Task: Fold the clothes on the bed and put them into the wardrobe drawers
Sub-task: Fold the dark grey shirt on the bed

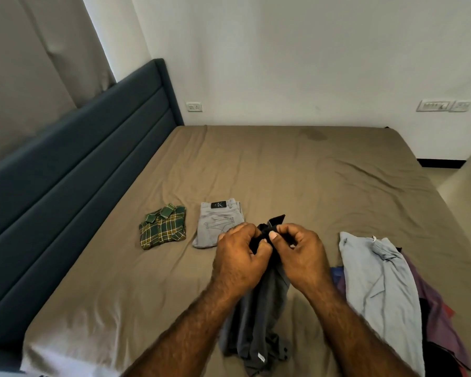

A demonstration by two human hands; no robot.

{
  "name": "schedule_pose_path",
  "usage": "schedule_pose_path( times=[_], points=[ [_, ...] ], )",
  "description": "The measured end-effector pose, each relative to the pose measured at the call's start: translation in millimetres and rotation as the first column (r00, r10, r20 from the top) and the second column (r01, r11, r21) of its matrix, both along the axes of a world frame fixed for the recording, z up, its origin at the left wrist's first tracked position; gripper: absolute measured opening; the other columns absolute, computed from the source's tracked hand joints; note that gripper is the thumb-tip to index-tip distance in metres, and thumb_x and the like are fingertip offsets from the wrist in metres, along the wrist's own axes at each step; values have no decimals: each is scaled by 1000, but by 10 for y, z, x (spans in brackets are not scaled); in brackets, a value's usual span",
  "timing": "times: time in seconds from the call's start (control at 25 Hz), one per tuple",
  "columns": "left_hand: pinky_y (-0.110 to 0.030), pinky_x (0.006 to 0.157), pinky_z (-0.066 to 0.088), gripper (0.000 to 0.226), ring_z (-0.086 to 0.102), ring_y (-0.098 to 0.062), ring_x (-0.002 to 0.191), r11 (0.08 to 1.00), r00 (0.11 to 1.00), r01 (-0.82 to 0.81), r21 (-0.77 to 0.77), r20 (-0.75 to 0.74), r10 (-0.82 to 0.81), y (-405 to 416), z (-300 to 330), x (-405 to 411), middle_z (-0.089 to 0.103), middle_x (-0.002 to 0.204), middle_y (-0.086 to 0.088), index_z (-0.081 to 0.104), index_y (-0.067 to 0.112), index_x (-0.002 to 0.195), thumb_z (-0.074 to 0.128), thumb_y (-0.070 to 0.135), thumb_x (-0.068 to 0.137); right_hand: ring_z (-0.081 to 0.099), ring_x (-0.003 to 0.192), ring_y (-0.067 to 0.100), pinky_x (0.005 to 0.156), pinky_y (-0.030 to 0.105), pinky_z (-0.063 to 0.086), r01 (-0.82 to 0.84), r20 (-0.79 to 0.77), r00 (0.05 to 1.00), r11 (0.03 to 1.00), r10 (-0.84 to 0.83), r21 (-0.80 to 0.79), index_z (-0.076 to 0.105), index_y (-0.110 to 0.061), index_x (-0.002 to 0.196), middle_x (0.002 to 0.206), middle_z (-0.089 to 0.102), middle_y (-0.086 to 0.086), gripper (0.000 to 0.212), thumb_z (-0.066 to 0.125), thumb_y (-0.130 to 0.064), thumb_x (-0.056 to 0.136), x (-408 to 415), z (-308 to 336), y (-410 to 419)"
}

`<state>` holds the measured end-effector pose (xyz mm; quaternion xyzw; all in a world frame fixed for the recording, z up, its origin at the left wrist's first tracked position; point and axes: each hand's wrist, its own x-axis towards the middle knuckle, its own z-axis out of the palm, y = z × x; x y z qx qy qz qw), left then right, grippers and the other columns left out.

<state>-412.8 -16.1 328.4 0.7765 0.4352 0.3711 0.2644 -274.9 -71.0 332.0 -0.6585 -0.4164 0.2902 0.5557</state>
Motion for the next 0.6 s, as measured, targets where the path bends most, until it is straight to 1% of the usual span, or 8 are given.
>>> schedule_pose_path(
  times=[0.16, 0.28, 0.36, 0.4, 0.44, 0.52, 0.56, 0.6],
  points=[
    [-37, 59, 48, 20, 53, -11, 64, 1000, 998, -9, -12, 66, 9, 169, 6, -124, 54, 69, 11, 56, 22, 73, 62, 36, 86, 73, 78, 3, 70, 19, 58, 43, 31, 999, 999, -44, 31, 79, -28, 86, 82, 76, -16, 14, 78, -16, 93, -169, -5, 78],
    [-37, 60, 49, 19, 54, -13, 66, 998, 995, 66, -11, 76, -65, 361, 40, -311, 55, 70, 10, 56, 22, 73, 62, 36, 85, 72, 76, 2, 68, 13, 54, 126, 60, 989, 988, -132, 94, 80, -30, 85, 81, 77, -16, 18, 81, -12, 89, -412, 20, 196],
    [-40, 60, 50, 18, 56, -14, 68, 993, 988, 116, -23, 108, -113, 454, 36, -475, 57, 71, 9, 59, 20, 74, 62, 33, 85, 73, 77, 5, 70, 17, 56, 118, 122, 984, 986, -132, 119, 82, -25, 91, 83, 77, -12, 14, 79, -11, 91, -573, 5, 238],
    [-41, 60, 50, 16, 57, -14, 69, 990, 983, 137, -24, 126, -133, 484, 38, -529, 58, 72, 8, 60, 19, 75, 62, 31, 85, 73, 75, 8, 70, 20, 58, 63, 97, 993, 991, -74, 119, 82, -21, 95, 83, 77, -9, 14, 76, -9, 94, -564, -8, 240],
    [-41, 62, 51, 13, 58, -14, 69, 985, 975, 174, -20, 143, -169, 529, 38, -634, 59, 73, 8, 60, 19, 76, 63, 28, 85, 73, 72, 11, 69, 24, 59, -5, 6, 1000, 994, 4, 111, 81, -18, 97, 81, 77, -4, 16, 71, -5, 97, -600, 6, 242],
    [-41, 64, 51, 10, 60, -15, 71, 962, 954, 272, 8, 130, -271, 633, 63, -814, 61, 76, 6, 62, 18, 79, 64, 23, 87, 73, 71, 21, 69, 31, 63, -118, -229, 964, 989, 137, 94, 79, -11, 100, 78, 76, 9, 19, 64, 2, 100, -646, 89, 244],
    [-40, 65, 51, 8, 61, -16, 73, 949, 943, 315, 16, 108, -314, 663, 83, -854, 62, 77, 5, 64, 17, 80, 65, 20, 88, 73, 71, 24, 69, 33, 64, -150, -289, 942, 985, 169, 89, 78, -8, 99, 78, 75, 12, 18, 65, 3, 99, -641, 123, 231],
    [-40, 66, 51, 7, 61, -16, 74, 939, 935, 344, 29, 85, -345, 703, 108, -892, 63, 78, 5, 66, 15, 81, 66, 18, 88, 73, 71, 26, 69, 34, 64, -166, -298, 937, 984, 180, 73, 78, -7, 96, 77, 75, 15, 16, 67, 4, 97, -645, 149, 251]
  ],
)
